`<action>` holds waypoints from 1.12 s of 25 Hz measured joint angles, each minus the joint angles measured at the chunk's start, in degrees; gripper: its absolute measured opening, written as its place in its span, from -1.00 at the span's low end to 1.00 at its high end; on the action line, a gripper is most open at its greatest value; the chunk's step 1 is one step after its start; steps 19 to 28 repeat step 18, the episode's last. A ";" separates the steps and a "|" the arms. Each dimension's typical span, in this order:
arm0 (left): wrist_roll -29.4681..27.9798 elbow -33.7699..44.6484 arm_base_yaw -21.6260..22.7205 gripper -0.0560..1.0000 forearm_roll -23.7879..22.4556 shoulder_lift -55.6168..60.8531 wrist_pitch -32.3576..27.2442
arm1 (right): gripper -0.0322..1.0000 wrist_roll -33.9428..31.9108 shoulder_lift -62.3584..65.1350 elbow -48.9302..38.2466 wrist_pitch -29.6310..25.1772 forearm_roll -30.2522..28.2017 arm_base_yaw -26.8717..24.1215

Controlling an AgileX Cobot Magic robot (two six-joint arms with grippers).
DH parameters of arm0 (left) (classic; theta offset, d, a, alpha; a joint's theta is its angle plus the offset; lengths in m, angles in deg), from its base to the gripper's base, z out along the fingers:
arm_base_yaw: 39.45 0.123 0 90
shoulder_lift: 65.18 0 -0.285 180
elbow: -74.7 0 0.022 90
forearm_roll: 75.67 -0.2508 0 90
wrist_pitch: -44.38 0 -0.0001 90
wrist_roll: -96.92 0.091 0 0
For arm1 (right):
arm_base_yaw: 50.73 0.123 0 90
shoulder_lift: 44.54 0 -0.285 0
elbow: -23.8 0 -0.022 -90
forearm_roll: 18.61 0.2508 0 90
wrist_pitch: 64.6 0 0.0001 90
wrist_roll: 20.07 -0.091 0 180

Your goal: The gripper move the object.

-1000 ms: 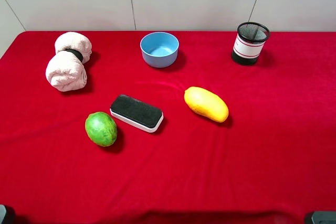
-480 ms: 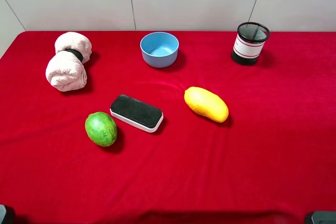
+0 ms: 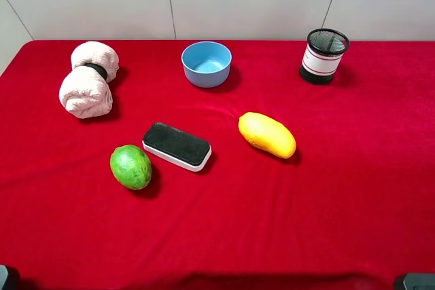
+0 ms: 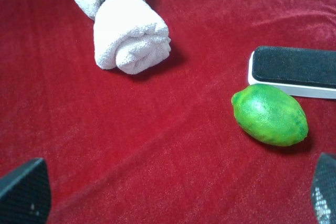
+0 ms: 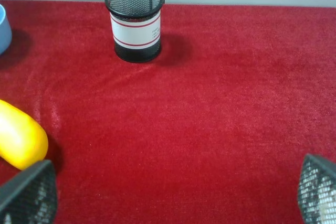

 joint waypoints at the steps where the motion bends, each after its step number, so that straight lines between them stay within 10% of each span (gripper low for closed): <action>1: 0.00 0.00 0.00 0.97 0.00 0.00 0.00 | 0.41 0.00 0.00 0.00 0.00 0.00 0.00; 28: 0.00 0.00 0.00 0.97 0.00 0.00 0.00 | 0.41 0.00 0.00 0.00 0.00 0.00 0.00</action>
